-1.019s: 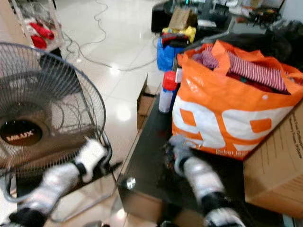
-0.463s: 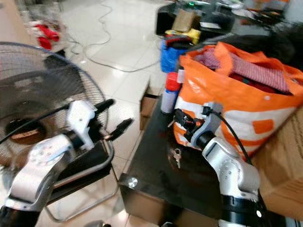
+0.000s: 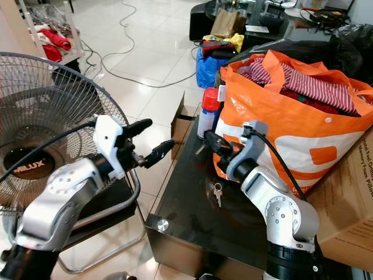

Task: Hang keys on a hook

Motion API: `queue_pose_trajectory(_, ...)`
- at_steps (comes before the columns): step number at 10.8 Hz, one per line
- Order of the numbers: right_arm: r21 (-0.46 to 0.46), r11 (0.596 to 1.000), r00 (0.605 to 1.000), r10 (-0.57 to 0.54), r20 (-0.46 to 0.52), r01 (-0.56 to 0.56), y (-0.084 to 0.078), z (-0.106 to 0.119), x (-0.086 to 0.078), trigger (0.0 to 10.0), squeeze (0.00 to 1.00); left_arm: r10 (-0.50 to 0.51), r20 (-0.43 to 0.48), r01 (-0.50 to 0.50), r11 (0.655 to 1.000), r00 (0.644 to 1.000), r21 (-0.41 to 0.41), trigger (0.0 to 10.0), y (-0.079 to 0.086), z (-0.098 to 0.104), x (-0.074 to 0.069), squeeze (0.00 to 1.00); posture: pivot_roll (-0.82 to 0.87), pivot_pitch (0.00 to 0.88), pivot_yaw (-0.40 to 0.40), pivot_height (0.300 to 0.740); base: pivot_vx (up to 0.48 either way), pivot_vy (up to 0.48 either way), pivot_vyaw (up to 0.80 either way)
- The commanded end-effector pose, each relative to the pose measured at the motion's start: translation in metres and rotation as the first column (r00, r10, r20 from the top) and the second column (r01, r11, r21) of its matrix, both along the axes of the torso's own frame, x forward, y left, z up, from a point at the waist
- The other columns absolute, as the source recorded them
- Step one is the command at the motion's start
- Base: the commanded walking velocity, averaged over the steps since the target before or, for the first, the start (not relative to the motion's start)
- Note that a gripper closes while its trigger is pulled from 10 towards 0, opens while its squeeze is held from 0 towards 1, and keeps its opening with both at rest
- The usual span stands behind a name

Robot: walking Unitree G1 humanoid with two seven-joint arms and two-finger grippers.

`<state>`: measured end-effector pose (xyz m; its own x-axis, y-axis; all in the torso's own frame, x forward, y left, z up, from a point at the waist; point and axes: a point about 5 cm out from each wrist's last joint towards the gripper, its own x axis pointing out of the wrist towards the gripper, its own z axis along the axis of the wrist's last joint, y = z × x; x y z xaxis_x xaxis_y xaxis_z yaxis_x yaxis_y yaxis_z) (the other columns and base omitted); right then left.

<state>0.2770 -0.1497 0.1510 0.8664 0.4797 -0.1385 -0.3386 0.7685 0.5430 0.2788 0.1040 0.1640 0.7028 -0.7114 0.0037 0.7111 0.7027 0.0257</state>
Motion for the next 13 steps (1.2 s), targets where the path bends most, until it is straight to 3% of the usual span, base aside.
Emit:
queue_pose_trajectory(1, 0.003, 1.000, 1.000, 0.021, 0.014, -0.021, 0.004, 0.006, -0.003, 0.0, 0.00, -0.027, -0.035, 0.027, 1.000, 0.999, 0.002, 10.0, -0.005, -0.003, 0.003, 0.83, -0.02, 0.000, -0.012, 0.740, 0.000, 0.000, 0.00)
queue_pose_trajectory(2, 0.000, 0.999, 0.999, 0.046, 0.026, -0.046, 0.010, 0.010, -0.004, 0.0, 0.00, -0.093, -0.082, 0.091, 0.996, 0.992, -0.021, 10.0, -0.014, -0.006, 0.005, 0.30, -0.02, 0.000, -0.012, 0.740, 0.000, 0.000, 0.00)
queue_pose_trajectory(3, -0.002, 0.998, 0.998, 0.062, 0.030, -0.062, 0.014, 0.012, -0.005, 0.0, 0.00, -0.138, -0.104, 0.136, 0.990, 0.985, -0.029, 10.0, -0.022, -0.007, 0.007, 0.00, -0.03, 0.000, -0.011, 0.740, 0.000, 0.000, 0.00)
queue_pose_trajectory(6, -0.011, 0.998, 0.997, 0.068, 0.026, -0.068, 0.015, 0.014, -0.006, 0.0, 0.00, -0.244, -0.088, 0.245, 0.969, 0.966, 0.008, 0.0, -0.039, -0.005, 0.014, 0.00, -0.03, 0.000, -0.010, 0.740, 0.000, 0.000, 0.00)
queue_pose_trajectory(13, 0.011, 0.996, 0.996, 0.091, 0.020, -0.091, 0.016, 0.017, -0.006, 0.0, 0.00, -0.246, -0.069, 0.248, 0.968, 0.967, 0.026, 0.0, -0.045, -0.011, 0.022, 0.00, -0.04, 0.000, -0.023, 0.740, 0.000, 0.000, 0.00)
